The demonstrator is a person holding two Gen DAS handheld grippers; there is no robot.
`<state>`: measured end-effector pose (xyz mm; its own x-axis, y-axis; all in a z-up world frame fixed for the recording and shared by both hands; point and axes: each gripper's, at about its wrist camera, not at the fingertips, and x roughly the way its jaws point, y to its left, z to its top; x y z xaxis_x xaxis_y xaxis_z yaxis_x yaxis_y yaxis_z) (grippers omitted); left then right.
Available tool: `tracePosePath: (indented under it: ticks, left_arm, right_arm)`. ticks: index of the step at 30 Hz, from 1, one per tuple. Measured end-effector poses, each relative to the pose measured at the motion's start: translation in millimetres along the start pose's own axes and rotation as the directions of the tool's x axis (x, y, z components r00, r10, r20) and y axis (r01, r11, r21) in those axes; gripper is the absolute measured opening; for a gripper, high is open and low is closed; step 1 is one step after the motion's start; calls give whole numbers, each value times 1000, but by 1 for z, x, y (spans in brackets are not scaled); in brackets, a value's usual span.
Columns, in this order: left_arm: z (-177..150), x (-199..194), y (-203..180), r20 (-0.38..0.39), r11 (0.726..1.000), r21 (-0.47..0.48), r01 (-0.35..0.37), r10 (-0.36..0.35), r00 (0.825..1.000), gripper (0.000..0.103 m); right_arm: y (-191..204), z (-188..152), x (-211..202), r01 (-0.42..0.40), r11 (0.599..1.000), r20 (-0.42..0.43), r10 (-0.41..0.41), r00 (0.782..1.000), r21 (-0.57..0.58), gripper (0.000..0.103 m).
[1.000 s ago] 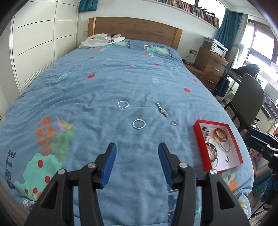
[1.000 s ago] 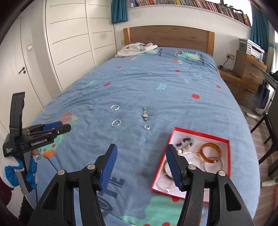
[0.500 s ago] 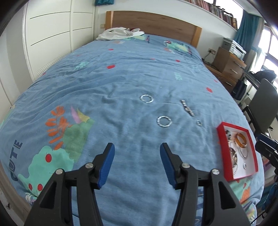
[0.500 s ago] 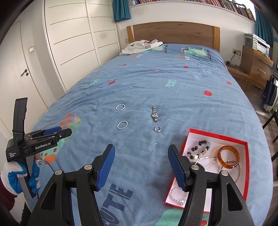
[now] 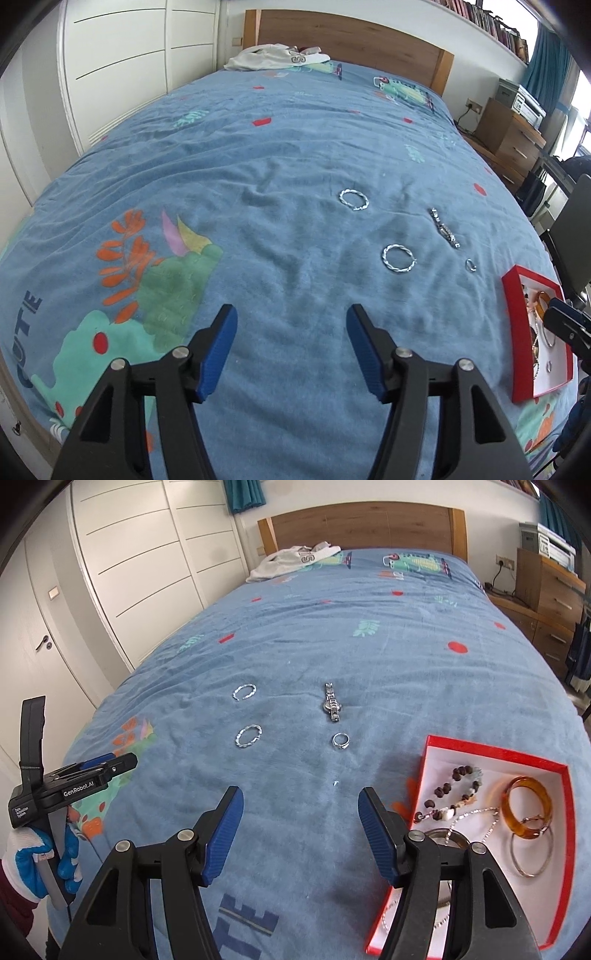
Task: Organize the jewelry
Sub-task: 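Move both tools back over the silver hoops, watch and ring on the bed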
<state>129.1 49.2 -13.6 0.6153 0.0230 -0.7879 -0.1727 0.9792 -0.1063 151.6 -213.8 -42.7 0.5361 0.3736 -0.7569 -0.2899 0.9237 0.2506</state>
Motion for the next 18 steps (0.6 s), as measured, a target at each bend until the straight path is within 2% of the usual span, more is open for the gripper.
tracePosePath:
  ticks: [11, 18]
  left_arm:
    - [12, 51, -19, -61, 997, 40, 67, -65, 996, 61]
    - [32, 76, -56, -75, 981, 107, 163, -155, 985, 61]
  right_arm:
    - [-11, 18, 56, -18, 1000, -62, 17, 998, -23, 67]
    - [-24, 37, 87, -9, 1000, -92, 7, 996, -21, 66]
